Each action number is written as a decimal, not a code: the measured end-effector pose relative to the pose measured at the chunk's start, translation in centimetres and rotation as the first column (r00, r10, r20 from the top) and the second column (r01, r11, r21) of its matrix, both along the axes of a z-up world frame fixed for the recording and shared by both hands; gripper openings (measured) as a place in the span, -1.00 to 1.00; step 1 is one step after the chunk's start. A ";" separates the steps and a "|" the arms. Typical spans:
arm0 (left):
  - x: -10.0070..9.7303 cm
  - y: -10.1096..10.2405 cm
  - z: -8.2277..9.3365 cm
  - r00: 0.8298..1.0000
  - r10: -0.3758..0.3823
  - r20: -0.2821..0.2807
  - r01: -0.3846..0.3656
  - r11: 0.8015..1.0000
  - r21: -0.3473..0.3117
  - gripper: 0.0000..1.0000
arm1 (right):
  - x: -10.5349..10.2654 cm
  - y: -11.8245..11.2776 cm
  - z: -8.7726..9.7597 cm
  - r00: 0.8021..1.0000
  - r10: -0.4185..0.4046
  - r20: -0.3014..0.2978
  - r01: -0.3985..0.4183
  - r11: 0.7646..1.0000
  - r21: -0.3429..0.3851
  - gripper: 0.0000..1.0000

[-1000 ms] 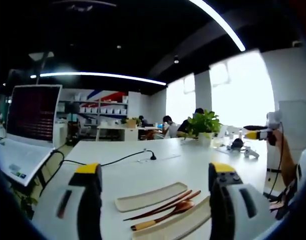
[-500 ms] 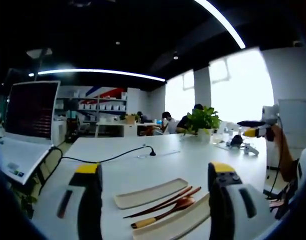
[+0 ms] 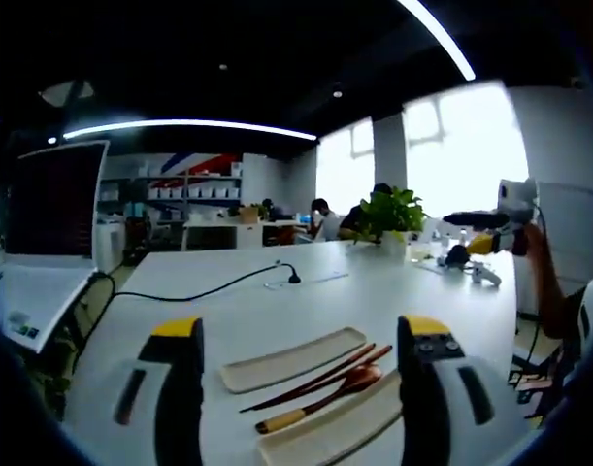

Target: Arrange the utensils inside the cutlery case until each visible utensil rests in its matching compartment.

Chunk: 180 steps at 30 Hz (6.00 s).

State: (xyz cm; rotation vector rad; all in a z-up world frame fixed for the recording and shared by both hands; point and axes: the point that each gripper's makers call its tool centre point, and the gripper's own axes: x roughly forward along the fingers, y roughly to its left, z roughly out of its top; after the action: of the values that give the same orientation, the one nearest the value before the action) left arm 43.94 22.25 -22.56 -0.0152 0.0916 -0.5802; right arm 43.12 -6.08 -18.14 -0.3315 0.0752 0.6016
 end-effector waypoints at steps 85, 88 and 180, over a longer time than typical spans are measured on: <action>1.5 1.0 -5.1 0.989 0.026 -0.146 0.000 0.985 0.170 0.20 | 2.7 12.4 -19.9 0.605 0.204 -0.770 -0.700 0.596 -0.393 -0.77; 1.5 1.0 -5.2 0.988 0.028 -0.151 -0.002 0.985 0.173 0.20 | 2.8 12.4 -19.9 0.600 0.156 -0.785 -0.701 0.576 -0.421 -0.77; 3.7 -4.5 -11.7 0.989 -0.115 -0.093 0.148 0.802 0.578 -0.22 | 1.6 14.6 -15.4 0.588 0.086 -0.804 -0.733 0.478 -0.484 -0.94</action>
State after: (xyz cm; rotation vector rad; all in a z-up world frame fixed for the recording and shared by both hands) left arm 47.62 17.73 -34.24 0.5858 0.3253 -0.6725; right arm 44.68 8.49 -33.53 -1.0302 1.0869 1.2234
